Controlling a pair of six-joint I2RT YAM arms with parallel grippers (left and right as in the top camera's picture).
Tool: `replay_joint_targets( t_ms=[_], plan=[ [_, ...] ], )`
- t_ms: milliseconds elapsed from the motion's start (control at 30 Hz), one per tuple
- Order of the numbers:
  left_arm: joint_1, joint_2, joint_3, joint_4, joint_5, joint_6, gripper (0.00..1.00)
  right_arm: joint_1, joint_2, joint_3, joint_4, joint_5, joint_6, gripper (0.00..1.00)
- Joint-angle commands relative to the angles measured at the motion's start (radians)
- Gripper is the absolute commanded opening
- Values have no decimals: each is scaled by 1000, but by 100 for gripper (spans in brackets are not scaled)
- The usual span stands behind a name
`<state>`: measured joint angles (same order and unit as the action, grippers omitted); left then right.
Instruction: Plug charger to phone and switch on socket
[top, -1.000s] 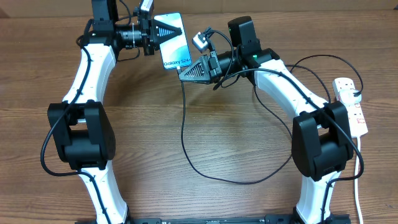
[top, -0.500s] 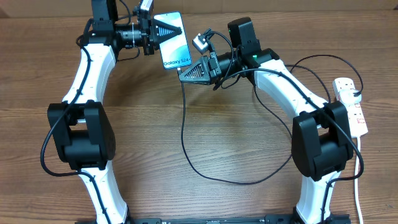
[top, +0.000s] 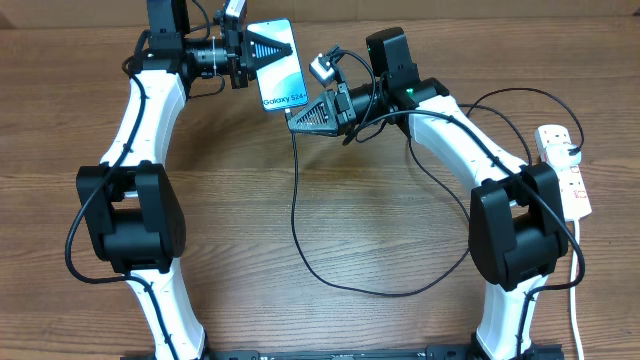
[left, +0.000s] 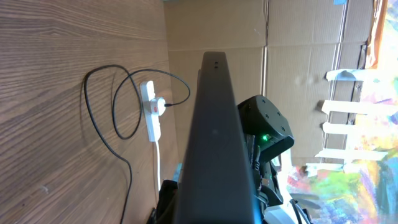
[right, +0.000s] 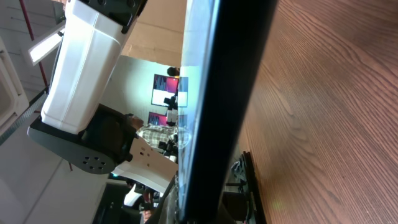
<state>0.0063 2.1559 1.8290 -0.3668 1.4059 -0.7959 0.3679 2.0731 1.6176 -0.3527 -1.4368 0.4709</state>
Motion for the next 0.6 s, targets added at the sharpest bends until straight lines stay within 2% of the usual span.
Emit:
replay_joint_targets(
  t_ms=[0,300,567],
  plan=[
    [-5,-32,6,5,37,41,4,-3,-28,11,10,-8,-7,4],
    [-5,-32,6,5,37,54,4,-3,-28,11,11,-33,-7,4],
    [-7,-32,6,5,61,3,4,-3,-28,11,18,-12,-6,4]
  ],
)
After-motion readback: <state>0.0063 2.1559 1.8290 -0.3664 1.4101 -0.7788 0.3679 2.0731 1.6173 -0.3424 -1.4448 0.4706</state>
